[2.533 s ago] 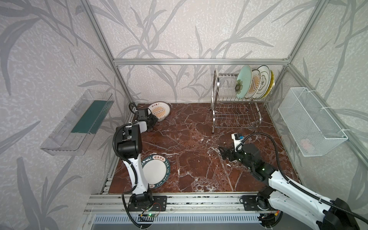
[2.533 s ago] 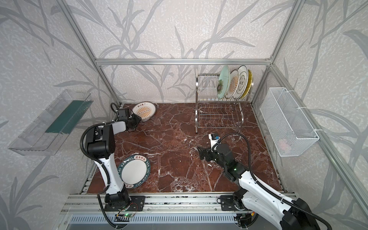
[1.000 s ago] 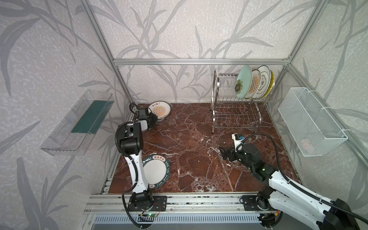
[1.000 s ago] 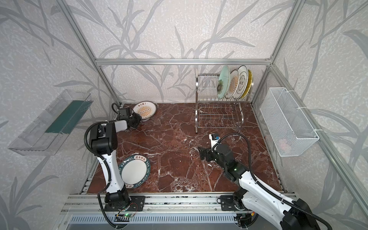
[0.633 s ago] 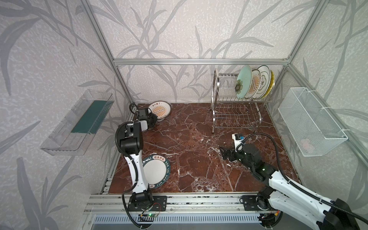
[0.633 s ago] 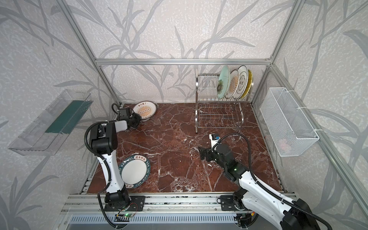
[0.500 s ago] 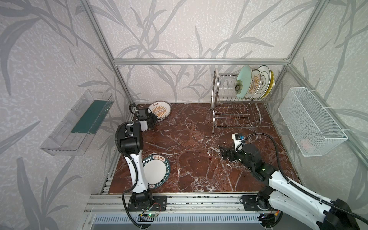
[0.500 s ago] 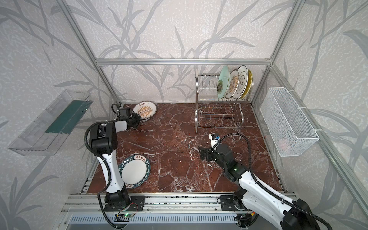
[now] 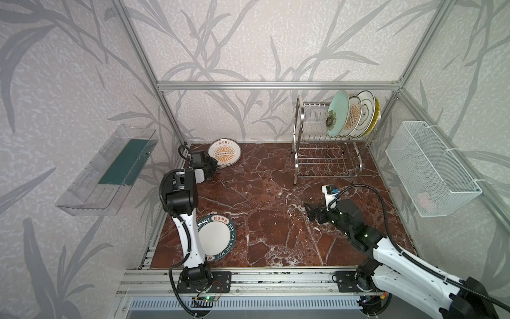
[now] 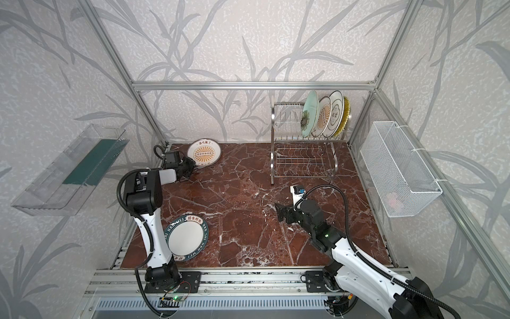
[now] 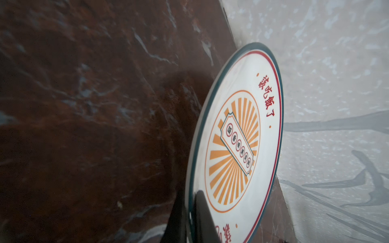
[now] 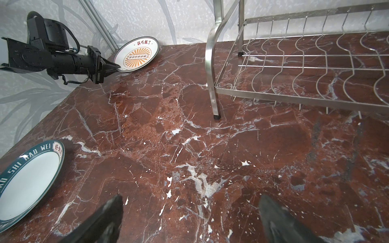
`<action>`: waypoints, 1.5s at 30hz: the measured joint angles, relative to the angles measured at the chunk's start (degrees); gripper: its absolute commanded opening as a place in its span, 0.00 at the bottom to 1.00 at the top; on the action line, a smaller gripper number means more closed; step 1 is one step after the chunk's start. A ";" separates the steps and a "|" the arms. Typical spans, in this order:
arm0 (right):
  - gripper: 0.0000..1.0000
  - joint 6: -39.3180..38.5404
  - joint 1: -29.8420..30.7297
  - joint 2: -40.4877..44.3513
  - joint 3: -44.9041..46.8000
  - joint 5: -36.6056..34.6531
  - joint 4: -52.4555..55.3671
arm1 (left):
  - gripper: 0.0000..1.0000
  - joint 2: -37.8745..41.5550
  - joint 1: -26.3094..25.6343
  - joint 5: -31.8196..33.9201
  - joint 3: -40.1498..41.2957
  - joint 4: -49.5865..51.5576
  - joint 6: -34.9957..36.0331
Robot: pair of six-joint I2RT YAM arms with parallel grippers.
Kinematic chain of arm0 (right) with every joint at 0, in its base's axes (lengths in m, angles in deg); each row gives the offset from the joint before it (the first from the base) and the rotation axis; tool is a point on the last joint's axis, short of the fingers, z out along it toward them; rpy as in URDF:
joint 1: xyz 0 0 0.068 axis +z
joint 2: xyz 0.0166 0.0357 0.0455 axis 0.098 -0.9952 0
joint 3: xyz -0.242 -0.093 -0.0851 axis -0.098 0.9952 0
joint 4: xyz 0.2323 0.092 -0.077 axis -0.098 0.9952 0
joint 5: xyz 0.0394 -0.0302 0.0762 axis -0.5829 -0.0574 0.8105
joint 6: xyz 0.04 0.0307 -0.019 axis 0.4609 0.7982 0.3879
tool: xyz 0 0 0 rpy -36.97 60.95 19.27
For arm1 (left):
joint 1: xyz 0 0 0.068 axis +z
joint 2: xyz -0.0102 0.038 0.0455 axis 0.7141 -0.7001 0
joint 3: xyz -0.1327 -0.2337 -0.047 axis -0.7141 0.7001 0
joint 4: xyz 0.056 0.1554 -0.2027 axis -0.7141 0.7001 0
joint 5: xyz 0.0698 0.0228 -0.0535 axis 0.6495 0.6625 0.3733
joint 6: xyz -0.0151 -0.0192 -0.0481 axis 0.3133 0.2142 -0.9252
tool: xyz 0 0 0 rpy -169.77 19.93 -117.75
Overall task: Load plates into a dish rack
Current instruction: Pick up the plate from the top-left of the table.
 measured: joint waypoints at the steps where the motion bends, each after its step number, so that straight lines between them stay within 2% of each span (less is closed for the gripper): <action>1: 0.99 0.00 0.00 0.02 0.00 0.00 0.02 | 0.01 0.07 0.00 -0.13 0.11 -0.33 0.02; 26: 0.99 -0.50 0.00 -0.48 -0.04 -0.39 1.01 | 0.00 9.66 -0.39 -4.00 11.69 -1.97 1.60; 45: 0.99 -0.81 0.00 -2.49 -1.51 0.22 2.29 | 0.00 23.67 -2.67 -6.71 22.88 -1.57 4.83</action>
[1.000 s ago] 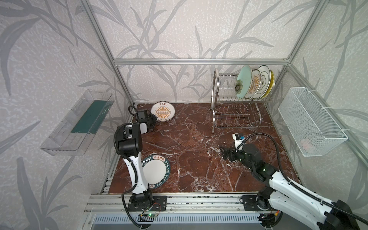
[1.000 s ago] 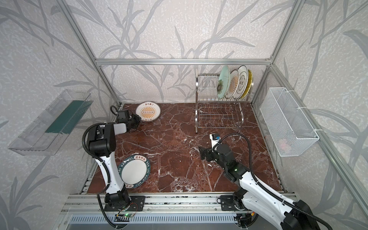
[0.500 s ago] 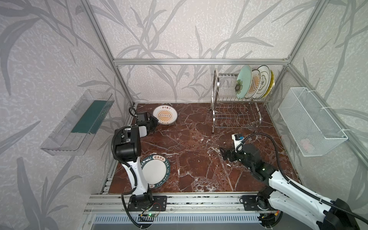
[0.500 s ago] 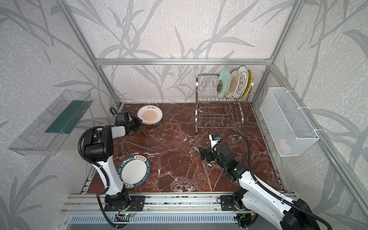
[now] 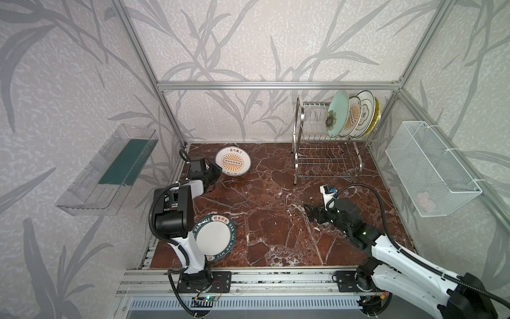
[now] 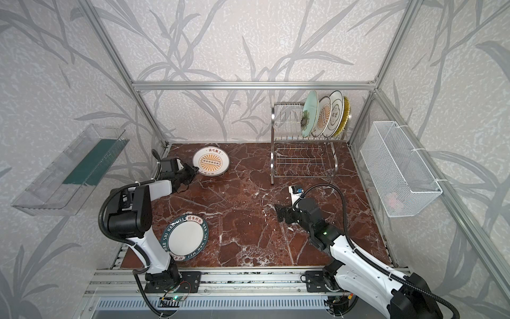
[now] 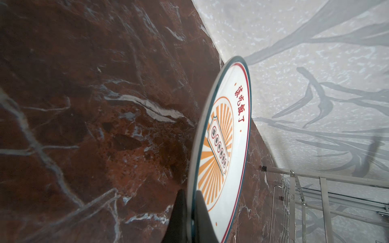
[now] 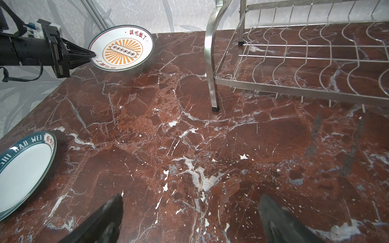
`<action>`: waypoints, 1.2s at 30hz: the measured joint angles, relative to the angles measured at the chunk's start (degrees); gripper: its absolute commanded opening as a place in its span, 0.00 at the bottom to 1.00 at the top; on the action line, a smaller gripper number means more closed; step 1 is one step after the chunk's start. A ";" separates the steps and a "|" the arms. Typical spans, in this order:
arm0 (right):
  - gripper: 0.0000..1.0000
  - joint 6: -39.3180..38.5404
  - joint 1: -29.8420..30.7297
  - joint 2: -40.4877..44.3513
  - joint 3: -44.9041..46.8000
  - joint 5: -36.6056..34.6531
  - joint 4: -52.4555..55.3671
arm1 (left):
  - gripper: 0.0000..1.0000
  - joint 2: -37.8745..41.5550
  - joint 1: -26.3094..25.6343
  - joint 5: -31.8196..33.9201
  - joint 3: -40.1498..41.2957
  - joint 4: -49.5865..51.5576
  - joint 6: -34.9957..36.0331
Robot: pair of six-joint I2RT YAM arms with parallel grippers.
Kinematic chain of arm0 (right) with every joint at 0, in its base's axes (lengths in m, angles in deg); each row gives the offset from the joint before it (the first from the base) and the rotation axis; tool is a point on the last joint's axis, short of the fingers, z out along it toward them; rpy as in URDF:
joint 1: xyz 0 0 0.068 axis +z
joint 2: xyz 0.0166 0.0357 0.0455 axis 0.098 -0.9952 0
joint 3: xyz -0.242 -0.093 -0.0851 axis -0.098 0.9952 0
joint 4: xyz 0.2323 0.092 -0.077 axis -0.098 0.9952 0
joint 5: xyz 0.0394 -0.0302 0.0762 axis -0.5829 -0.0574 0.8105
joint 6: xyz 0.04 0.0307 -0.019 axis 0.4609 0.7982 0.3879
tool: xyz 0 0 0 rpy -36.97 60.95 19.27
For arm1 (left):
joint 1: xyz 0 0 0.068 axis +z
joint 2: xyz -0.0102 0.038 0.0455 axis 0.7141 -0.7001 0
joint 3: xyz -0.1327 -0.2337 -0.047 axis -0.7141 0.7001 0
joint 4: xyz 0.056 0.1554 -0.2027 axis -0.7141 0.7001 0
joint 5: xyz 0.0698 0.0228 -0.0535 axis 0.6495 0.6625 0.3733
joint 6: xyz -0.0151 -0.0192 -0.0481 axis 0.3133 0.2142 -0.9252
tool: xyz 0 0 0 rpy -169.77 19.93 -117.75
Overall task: Load plates into a dish rack
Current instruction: Pick up the plate from the top-left of the table, then place the plate on the dish rack.
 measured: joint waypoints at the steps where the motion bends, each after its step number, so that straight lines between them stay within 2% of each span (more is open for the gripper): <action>1: 0.99 0.02 0.00 -0.26 -0.07 0.13 -0.02 | 0.00 1.05 -0.15 -0.09 0.90 -0.20 -0.02; 17: 0.99 3.89 -0.42 -7.69 -6.45 7.02 -1.70 | 0.00 15.47 -4.70 -2.62 10.64 -0.52 0.42; 28: 0.99 11.61 -5.35 -12.26 -9.22 16.70 -5.09 | 0.00 24.63 -9.57 -3.91 14.93 0.81 0.85; 36: 0.99 16.24 -6.73 -16.63 -11.37 21.07 -8.63 | 0.00 29.14 -11.23 -5.88 16.04 1.73 0.76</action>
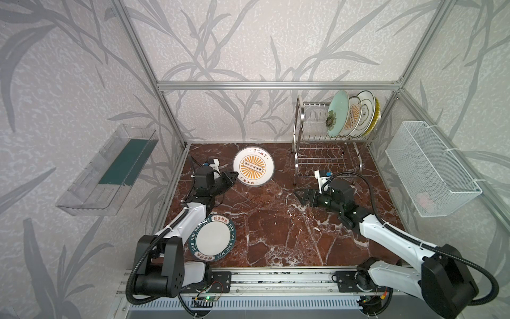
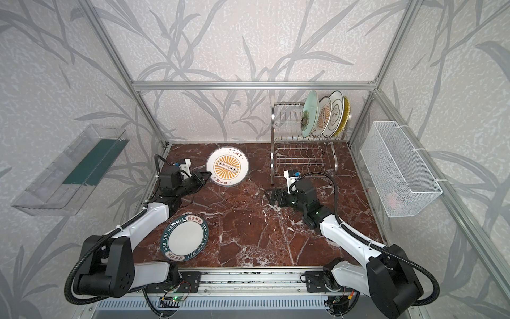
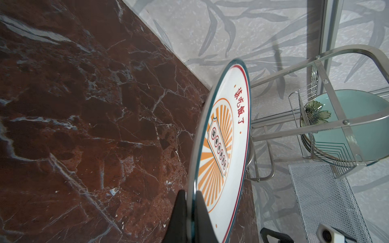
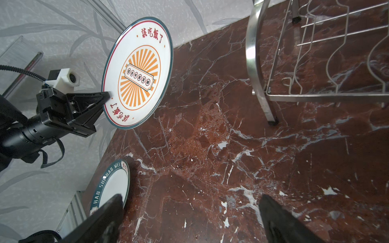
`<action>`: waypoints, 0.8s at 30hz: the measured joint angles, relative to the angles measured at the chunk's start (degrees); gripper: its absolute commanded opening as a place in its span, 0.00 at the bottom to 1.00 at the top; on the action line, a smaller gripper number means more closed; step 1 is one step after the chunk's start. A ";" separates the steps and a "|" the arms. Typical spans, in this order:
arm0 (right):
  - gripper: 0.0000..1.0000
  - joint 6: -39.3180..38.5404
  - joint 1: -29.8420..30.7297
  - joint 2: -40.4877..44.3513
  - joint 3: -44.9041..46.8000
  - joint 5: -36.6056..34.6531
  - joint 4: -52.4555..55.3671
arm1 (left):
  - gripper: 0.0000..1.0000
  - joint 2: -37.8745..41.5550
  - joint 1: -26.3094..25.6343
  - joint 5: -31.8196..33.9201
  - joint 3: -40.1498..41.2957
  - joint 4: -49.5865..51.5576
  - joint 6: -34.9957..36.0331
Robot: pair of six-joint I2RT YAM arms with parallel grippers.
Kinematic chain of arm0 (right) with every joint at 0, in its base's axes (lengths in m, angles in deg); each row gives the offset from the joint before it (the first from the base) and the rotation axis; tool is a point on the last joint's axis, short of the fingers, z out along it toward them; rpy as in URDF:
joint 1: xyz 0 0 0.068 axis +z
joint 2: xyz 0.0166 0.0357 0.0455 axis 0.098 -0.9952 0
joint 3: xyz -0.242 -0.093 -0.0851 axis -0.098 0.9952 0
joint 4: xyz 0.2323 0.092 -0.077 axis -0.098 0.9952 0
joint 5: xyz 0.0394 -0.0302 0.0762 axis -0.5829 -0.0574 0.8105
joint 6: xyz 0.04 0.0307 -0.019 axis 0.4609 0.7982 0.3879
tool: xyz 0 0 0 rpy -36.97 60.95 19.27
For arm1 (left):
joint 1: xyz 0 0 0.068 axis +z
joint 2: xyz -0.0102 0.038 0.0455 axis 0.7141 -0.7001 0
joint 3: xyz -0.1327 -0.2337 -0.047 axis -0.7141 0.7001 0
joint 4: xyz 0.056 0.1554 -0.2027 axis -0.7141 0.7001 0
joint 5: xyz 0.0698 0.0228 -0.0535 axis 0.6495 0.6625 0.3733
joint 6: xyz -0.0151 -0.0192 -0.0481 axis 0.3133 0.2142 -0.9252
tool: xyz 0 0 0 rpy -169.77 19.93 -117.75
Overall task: Load plates into a dish rack
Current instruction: Place the plate on the dish rack.
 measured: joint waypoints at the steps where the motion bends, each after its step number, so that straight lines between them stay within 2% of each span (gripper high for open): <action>1: 0.99 0.48 -0.04 -0.42 -0.33 0.35 -0.46 | 0.00 0.33 -0.24 -0.20 0.07 0.04 -0.02; 9: 0.99 4.09 -0.09 -3.48 -2.89 1.55 -3.65 | 0.00 1.07 -2.95 -2.56 1.18 -0.13 -0.83; 15: 0.92 6.84 -0.09 -6.91 -4.79 2.12 -7.21 | 0.00 1.09 -4.90 -3.93 1.70 -1.18 -2.08; 24: 0.76 9.97 -0.09 -12.22 -6.95 3.21 -11.43 | 0.00 1.09 -7.74 -5.53 1.79 -4.55 -3.61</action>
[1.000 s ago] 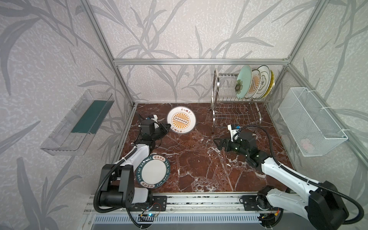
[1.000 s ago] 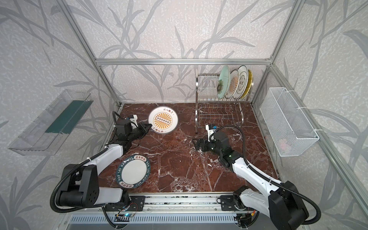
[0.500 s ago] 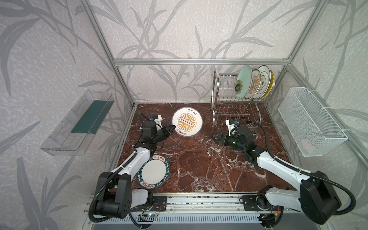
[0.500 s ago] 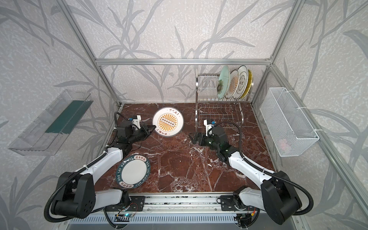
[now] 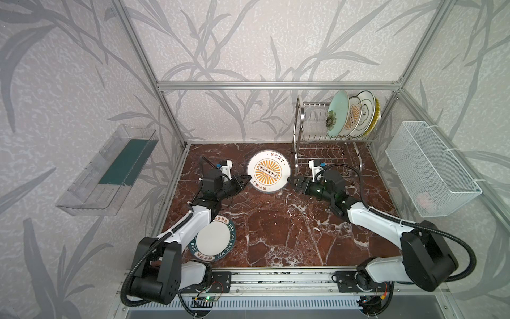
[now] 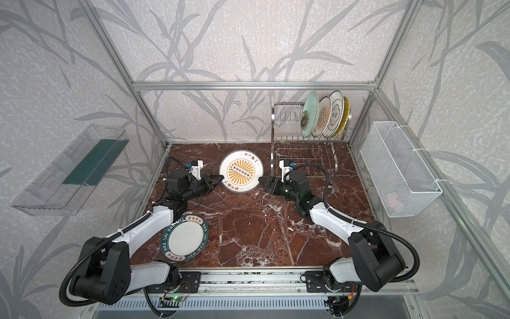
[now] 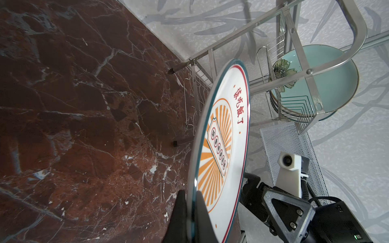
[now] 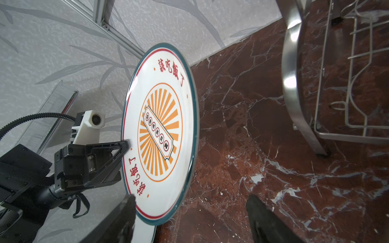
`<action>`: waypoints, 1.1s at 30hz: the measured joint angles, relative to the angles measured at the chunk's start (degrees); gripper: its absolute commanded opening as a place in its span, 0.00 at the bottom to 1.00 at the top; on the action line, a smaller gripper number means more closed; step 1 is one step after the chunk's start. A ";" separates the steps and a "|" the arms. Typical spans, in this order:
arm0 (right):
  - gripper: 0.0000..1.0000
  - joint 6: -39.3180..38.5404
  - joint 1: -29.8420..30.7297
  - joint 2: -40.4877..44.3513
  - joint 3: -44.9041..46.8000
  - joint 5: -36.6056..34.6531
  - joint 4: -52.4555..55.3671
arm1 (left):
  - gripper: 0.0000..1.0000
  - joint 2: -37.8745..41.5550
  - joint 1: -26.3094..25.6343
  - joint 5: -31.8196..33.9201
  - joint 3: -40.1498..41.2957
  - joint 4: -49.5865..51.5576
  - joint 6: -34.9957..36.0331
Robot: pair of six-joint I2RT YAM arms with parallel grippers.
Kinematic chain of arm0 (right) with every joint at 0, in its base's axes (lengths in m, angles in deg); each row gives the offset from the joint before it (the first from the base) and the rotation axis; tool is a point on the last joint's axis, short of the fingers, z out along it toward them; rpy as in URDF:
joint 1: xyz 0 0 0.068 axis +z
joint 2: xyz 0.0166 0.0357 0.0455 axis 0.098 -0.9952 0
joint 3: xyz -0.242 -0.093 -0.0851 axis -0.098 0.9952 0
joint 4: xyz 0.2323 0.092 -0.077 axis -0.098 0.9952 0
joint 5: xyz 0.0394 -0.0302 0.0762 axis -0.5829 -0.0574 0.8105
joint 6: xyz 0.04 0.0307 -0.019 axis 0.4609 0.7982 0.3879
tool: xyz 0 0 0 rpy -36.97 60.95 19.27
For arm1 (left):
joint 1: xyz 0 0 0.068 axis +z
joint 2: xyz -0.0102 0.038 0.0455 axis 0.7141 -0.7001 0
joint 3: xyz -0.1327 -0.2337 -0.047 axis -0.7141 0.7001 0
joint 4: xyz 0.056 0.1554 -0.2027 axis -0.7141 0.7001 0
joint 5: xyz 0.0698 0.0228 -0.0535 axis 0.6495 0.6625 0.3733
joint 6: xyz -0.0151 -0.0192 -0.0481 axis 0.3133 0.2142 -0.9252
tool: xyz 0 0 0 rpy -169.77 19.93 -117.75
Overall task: Load plates into a dish rack
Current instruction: Place the plate on the dish rack.
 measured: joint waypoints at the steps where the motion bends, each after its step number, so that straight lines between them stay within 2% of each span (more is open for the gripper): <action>1: 0.75 0.39 0.00 -0.52 -0.28 0.26 -0.61 | 0.00 0.00 -0.39 -0.24 0.00 -0.39 -0.26; 13: 0.61 3.63 0.00 -2.75 -1.11 2.93 -5.66 | 0.00 -1.95 -4.98 -1.84 0.00 -6.23 -2.47; 23: 0.48 4.63 0.00 -2.58 -1.11 3.21 -6.71 | 0.00 -3.93 -6.32 -1.81 0.00 -7.56 -2.99; 25: 0.38 4.76 0.00 -2.25 -1.11 3.23 -6.71 | 0.00 -4.00 -6.47 -1.84 0.00 -7.91 -3.02; 26: 0.26 4.74 -0.02 -2.12 -1.11 3.19 -6.71 | 0.00 -4.02 -6.51 -1.84 -0.02 -8.04 -3.04; 27: 0.08 4.61 -0.04 -1.92 -1.09 3.13 -6.62 | 0.00 -4.02 -6.58 -1.81 -0.02 -8.17 -3.02; 28: 0.04 4.79 -0.11 -1.68 -1.09 2.95 -6.47 | 0.00 -4.07 -6.62 -1.84 -0.02 -8.39 -3.04; 33: 0.00 6.19 -0.55 -0.66 -1.09 2.71 -6.23 | 0.00 -4.50 -7.02 -1.90 -0.15 -9.49 -2.27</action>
